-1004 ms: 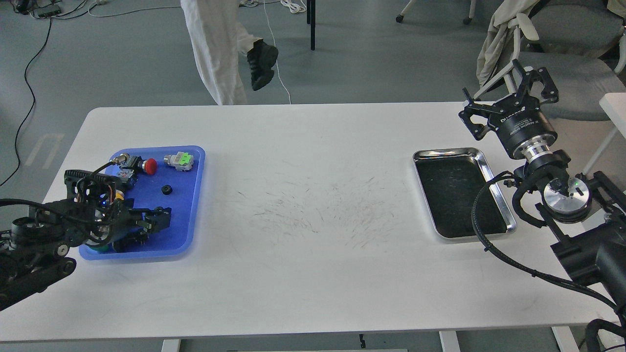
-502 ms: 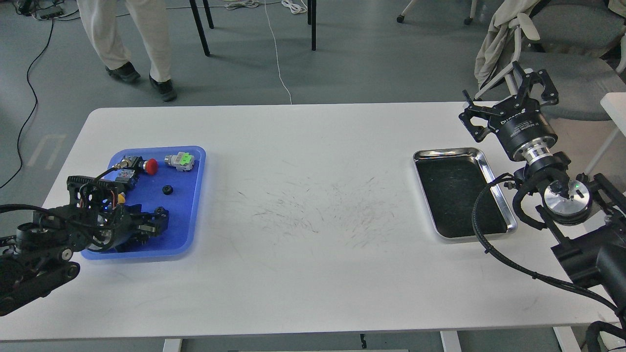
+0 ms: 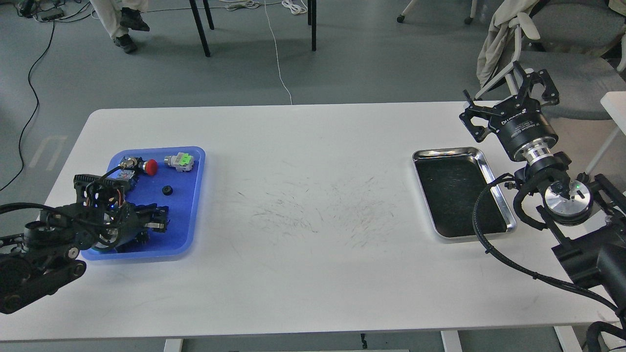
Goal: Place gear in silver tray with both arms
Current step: 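Lift the gear and carry it with the left gripper to the table center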
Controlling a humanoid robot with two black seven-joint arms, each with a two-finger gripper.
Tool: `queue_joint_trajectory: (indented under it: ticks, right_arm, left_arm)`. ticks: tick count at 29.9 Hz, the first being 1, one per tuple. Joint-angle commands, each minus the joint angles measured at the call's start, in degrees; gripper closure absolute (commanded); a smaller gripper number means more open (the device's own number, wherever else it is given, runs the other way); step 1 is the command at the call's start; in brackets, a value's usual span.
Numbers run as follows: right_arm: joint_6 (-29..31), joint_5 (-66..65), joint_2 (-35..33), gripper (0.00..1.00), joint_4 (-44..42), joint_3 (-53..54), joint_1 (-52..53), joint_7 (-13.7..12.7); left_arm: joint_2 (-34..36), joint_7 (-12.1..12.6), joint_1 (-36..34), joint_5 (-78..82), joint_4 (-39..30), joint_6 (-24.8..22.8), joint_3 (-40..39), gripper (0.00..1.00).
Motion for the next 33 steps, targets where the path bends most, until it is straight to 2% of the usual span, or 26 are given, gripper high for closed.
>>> queue_joint_trajectory:
  ticks: [1,3,6,11,14,17,20,22,30,33]
  right_arm:
    - [0.0,0.0,0.0,0.01,0.0,0.0,0.0,0.0]
    - [0.0,0.0,0.0,0.01,0.0,0.0,0.0,0.0]
    - [0.0,0.0,-0.1,0.01,0.0,0.0,0.0,0.0]
    - [-0.1,0.0,-0.3,0.01,0.2,-0.1,0.0,0.0]
    - [-0.1,0.0,-0.3,0.01,0.1,-0.1,0.1,0.0]
    - [-0.1,0.0,-0.3,0.01,0.2,0.0,0.1,0.0]
    - [-0.2,0.0,-0.5,0.01,-0.1,0.6,0.1,0.0]
    - [-0.2,-0.1,-0.6,0.01,-0.2,0.8,0.0,0.0]
    - [0.1,-0.1,-1.3,0.01,-0.1,0.1,0.0,-0.3]
    - [0.2,-0.1,-1.4,0.01,-0.1,0.4,-0.1,-0.1]
  left_arm:
    - [0.7,0.2,-0.7,0.0,-1.8,-0.4,-0.3,0.94]
    - [2.2,0.6,-2.3,0.0,-5.0,-0.7,-0.5,0.95]
    - [5.1,1.1,-8.9,-0.2,-9.6,-2.8,-0.6,0.95]
    - [4.5,2.3,-21.3,-0.5,-15.2,-6.5,-1.0,0.95]
    - [-1.5,4.7,-25.9,-1.1,-15.5,-7.3,-1.0,0.95]
    - [-9.5,6.8,-26.7,-1.5,-14.8,-6.9,-1.0,0.95]
    - [-19.2,9.2,-26.0,-1.5,-11.6,-5.0,-0.9,0.95]
    - [-24.8,9.5,-25.0,-1.2,-8.6,-3.2,-0.3,0.95]
    - [-42.6,8.7,-19.8,-0.4,5.2,1.0,0.0,0.94]
    - [-43.6,8.0,-18.7,-0.4,9.7,2.5,0.1,0.94]
